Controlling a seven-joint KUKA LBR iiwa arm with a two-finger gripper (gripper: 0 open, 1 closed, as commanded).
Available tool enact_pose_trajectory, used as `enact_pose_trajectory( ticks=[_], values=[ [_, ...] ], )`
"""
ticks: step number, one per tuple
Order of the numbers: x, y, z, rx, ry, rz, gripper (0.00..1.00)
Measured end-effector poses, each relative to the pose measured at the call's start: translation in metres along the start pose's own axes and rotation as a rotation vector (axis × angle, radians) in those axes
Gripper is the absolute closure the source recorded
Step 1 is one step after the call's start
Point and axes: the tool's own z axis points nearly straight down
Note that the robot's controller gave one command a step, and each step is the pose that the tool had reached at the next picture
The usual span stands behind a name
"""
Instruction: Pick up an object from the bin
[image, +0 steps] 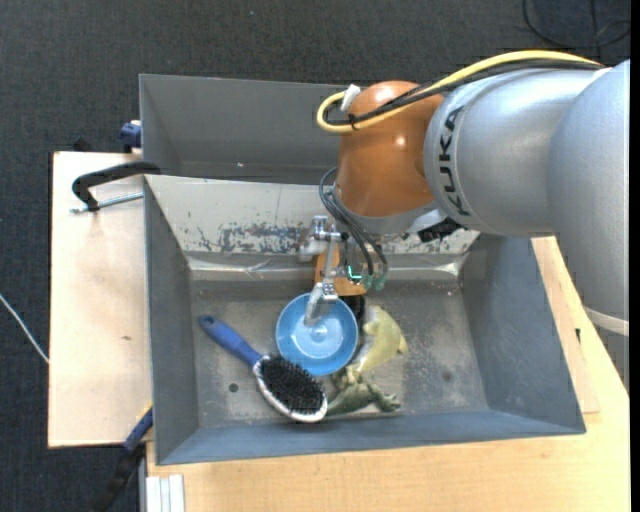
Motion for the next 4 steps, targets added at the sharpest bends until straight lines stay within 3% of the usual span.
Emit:
enact_pose_trajectory(
  ticks=[1,2,3,4],
  values=[
    [0.053,-0.068,0.067,-0.001,-0.018,-0.481,0.00],
    [0.061,-0.051,0.040,0.003,-0.014,-0.828,0.00],
    [0.053,-0.007,0.040,0.003,-0.013,-1.091,0.00],
    [0.030,-0.009,0.065,0.000,0.001,-1.700,0.00]
  ],
)
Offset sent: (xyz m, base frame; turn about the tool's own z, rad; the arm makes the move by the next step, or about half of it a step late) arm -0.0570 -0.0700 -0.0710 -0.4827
